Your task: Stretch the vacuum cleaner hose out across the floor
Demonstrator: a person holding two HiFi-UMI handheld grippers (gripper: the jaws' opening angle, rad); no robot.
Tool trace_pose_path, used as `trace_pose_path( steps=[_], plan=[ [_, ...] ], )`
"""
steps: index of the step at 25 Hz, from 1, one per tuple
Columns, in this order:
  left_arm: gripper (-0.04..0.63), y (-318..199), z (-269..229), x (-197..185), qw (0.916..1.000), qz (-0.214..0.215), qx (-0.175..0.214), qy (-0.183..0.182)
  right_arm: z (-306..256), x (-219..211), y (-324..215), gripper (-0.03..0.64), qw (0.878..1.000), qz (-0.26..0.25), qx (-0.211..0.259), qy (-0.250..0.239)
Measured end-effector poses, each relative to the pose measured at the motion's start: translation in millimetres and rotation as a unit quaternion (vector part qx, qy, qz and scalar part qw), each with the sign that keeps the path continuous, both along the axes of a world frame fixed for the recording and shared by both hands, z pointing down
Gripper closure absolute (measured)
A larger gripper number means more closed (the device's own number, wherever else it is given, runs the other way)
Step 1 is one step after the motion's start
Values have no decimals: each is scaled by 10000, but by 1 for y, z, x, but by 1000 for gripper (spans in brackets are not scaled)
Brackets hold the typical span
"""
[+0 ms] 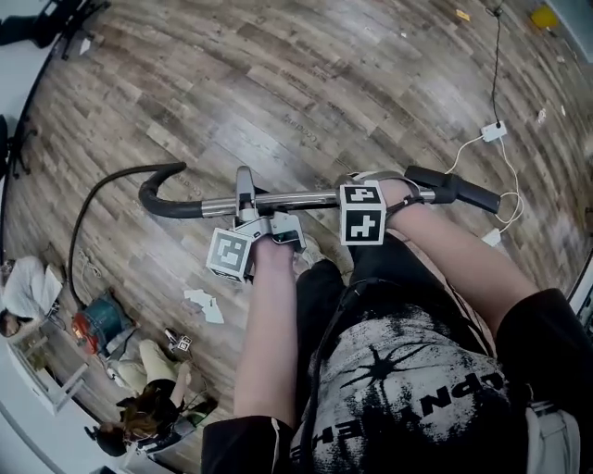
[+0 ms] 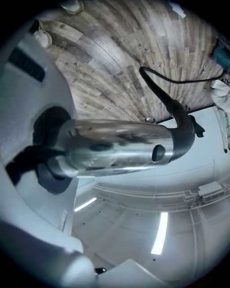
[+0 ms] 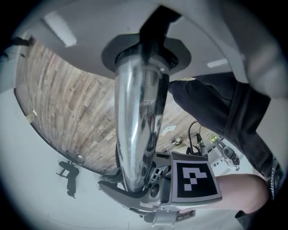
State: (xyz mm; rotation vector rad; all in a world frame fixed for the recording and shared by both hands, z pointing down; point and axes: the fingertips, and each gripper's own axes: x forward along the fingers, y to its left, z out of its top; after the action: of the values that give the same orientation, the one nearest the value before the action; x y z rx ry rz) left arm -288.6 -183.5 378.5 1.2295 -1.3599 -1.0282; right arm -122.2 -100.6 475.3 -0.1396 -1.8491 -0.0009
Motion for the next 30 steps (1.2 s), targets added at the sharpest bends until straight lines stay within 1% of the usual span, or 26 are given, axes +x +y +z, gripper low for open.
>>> trace_pose_path(
  steps=[4,8,11,14,18,21,23,25,28,30],
  plan=[
    [555,12,3,10,9990,401,67,165,-3,7,23,551,9989,415,91,183],
    [555,25,18,17,9966,818,76,40,-2,14,46,551,9965,784,121,279],
    [555,34,23,31,9953,961,58,103,-3,28,58,551,9950,918,136,357],
    [555,37,13,42,9947,1011,91,135,-12,39,62,551,9943,971,174,409],
    [555,44,-2,56,9958,900,155,70,-24,53,65,551,9955,861,252,316],
    [555,53,-20,72,9971,711,260,-3,-29,68,69,551,9969,694,308,199],
    [555,64,-24,86,9980,553,291,-83,-28,84,75,551,9979,541,332,125],
    [555,81,-23,107,9987,373,307,-150,-26,107,85,549,9987,364,353,49],
    [555,114,-26,150,9992,62,387,-73,-22,151,108,550,9991,81,426,3],
    [555,139,-24,178,9991,-102,384,-114,-21,182,127,551,9990,-83,448,-19]
  ],
)
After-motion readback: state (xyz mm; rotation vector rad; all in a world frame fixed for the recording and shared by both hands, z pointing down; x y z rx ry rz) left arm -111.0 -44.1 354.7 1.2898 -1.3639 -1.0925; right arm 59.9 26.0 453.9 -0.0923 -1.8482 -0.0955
